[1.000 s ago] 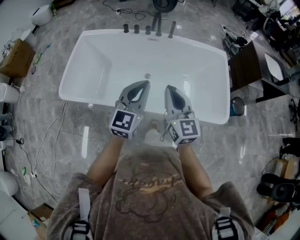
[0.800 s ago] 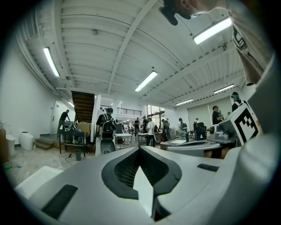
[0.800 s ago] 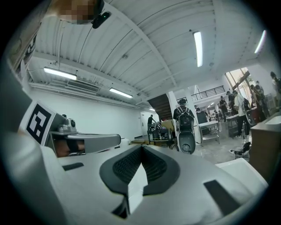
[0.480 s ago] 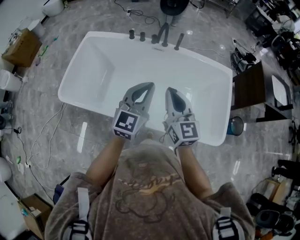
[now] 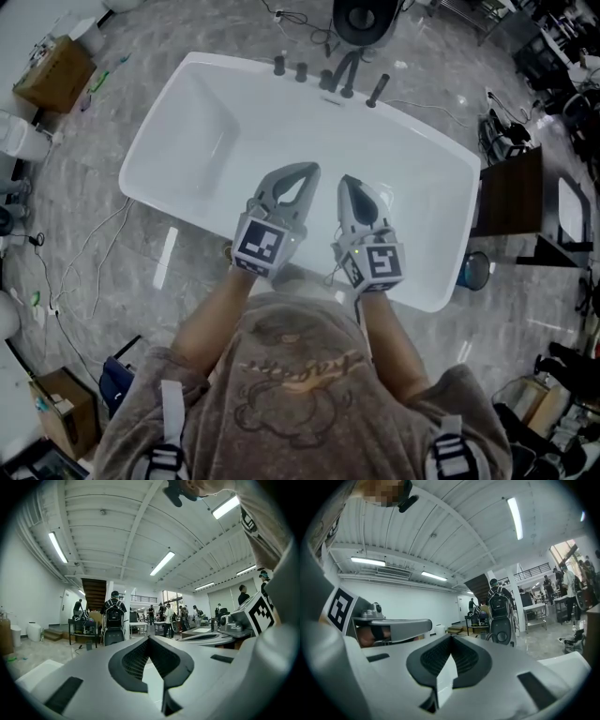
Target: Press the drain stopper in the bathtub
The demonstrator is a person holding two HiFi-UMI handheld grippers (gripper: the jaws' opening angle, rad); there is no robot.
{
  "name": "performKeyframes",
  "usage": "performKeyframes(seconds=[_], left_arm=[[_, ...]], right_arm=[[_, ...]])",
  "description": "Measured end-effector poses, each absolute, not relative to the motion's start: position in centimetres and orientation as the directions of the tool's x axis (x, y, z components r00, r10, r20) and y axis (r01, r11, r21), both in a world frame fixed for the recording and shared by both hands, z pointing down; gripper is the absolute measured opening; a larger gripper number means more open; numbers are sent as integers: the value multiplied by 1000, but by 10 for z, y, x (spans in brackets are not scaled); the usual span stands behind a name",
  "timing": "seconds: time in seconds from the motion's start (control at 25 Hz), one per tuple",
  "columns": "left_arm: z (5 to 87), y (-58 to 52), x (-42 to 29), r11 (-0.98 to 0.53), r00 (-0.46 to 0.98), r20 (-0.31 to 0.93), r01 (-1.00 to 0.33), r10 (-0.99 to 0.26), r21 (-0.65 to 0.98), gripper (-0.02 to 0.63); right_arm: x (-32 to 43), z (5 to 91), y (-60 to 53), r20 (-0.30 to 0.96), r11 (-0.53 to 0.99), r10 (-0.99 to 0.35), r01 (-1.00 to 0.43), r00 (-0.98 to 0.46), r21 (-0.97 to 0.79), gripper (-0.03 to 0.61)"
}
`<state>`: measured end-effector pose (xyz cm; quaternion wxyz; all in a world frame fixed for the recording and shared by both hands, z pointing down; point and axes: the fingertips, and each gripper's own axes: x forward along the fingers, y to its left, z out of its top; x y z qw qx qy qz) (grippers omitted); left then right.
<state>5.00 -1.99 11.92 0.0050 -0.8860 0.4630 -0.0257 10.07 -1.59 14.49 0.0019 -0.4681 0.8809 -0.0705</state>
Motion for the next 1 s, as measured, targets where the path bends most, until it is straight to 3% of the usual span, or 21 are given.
performKeyframes(seconds=[1.0], left_arm=[[146,-100,13,-694,693,59,-720,-719,-14,2]], right_arm=[[57,171,-100,54,453,-885,-883,-462,-121,-2]])
